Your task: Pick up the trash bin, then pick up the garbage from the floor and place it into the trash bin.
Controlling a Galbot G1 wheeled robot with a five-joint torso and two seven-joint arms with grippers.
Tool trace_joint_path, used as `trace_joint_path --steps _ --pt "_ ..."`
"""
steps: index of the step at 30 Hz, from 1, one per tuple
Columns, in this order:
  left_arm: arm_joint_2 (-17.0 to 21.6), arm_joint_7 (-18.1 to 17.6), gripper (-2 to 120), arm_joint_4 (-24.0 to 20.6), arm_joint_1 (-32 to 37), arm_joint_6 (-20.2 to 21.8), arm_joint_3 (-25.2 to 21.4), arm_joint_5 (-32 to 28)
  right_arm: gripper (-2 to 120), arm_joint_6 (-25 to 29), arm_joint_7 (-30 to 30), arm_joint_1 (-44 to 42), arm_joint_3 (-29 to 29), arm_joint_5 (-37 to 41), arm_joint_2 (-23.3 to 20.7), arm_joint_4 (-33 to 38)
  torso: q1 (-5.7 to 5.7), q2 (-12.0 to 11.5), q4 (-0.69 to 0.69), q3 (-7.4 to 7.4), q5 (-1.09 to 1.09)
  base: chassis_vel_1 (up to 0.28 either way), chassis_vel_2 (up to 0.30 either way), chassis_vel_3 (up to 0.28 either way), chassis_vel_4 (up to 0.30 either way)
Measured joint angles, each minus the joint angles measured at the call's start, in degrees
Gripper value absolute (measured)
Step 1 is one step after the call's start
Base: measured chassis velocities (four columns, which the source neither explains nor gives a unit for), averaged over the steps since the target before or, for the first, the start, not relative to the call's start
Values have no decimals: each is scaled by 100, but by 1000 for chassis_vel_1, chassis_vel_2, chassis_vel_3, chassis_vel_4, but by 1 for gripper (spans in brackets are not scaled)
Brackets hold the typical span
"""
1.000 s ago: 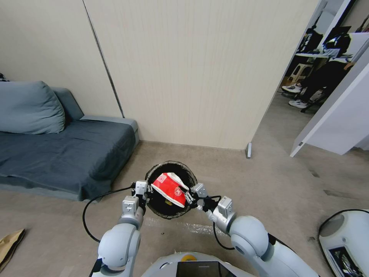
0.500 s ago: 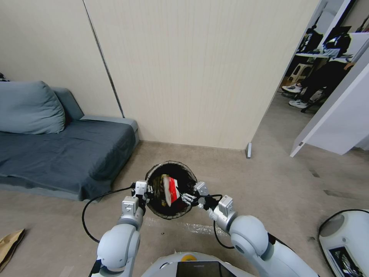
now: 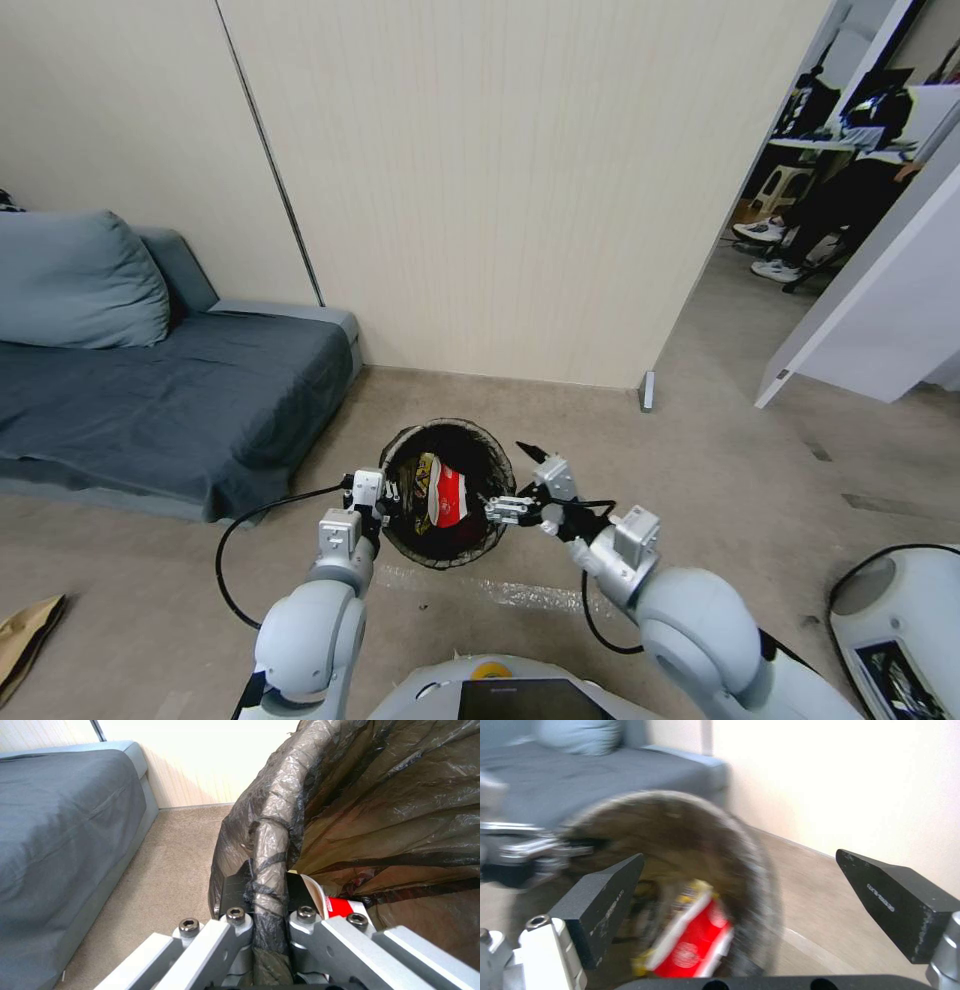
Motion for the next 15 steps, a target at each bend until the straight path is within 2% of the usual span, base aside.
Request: trace_joint_path --steps 5,9,10,13,15 --pt "4 8 1 -49 48 15 -151 -66 100 411 67 -157 115 -450 295 -2 0 0 1 0 0 0 0 0 0" --pt "17 47 1 -137 93 27 -438 -183 100 1179 199 -341 228 -1332 1086 -9 0 0 -1 0 -1 0 0 0 0" --pt "17 47 1 -137 93 27 -438 -183 100 1179 199 -341 228 -1332 1086 -9 0 0 -1 0 -1 0 0 0 0" --pt "-5 80 1 -247 207 28 -679 -259 100 1745 208 -531 440 -1835 1512 -347 0 0 3 0 1 0 0 0 0" --pt "0 81 1 -273 218 32 -735 -292 100 1934 162 -664 599 -1959 1625 -483 0 0 4 0 0 0 0 0 0"
